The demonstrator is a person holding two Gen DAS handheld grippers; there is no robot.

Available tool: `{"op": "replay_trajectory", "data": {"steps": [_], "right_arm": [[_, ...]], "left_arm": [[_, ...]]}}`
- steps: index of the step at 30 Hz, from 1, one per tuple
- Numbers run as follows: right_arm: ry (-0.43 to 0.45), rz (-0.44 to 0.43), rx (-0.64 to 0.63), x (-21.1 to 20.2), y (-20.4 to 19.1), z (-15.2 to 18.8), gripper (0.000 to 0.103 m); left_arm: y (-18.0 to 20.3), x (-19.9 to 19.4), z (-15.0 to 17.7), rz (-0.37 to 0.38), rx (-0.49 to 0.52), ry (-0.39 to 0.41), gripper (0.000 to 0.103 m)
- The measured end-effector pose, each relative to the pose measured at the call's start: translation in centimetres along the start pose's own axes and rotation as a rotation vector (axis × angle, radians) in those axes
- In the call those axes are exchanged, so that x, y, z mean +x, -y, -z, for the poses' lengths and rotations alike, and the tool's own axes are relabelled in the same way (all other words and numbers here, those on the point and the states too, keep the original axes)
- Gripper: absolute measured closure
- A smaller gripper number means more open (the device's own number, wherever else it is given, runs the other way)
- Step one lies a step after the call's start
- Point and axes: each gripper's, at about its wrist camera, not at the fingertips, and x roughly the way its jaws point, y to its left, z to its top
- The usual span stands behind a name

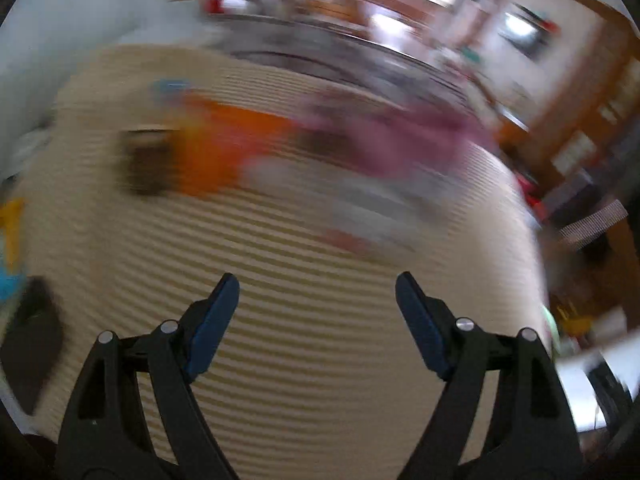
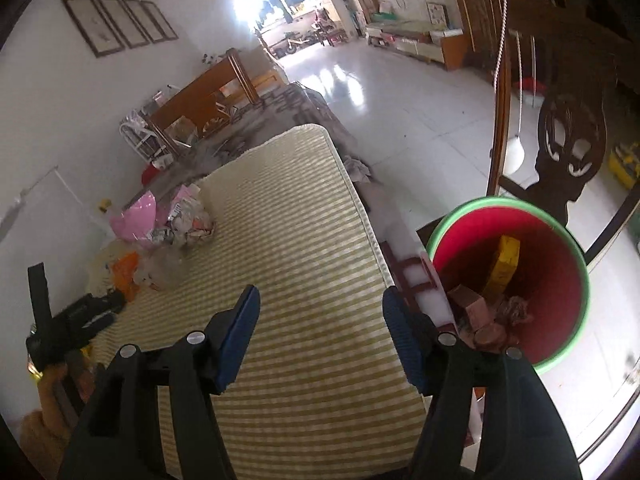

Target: Collect trash

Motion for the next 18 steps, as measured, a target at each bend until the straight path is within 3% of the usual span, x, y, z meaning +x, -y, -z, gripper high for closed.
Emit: {"op": "replay_trajectory", "data": {"steps": [2,5,9,13,16,18], "right_arm": [[0.002,-0.006,0.007,0.0,0.3,0.2,0.041],[-0.015,-0.010,0.030,0.5,0.7,0.0,0.041],[-0.038,-0.022,0.025,0.9,0.4,-0.1,0.041],[-0.038,-0.034,0.013,0.9,0.2,0.0,0.041],[-0.050,-0.052,0.013,1.1,0.3,0.0,0.041],[-0.064,-0.056,0.018,1.4,0.3,0.0,0.041]], "left_arm": [[-4.2,0.6,-1.8,-0.089,-0.085,0.026,0.025],[-8.1,1.8,-4.3,-0.154,-0.160,0.032,0.025],[-9.6,4.3,-6.9,-0.187,-0.160,-0.002,0.025],[-10.0,7.1,-8.1,-0.279,-0.140,-0.068,0.026],[-10.2,7.5,-8.6,-0.265,-0.195,-0.052,0.029],[-9.6,8.1,-9.2,-0.224,-0.189,-0.069,0.039]]}}
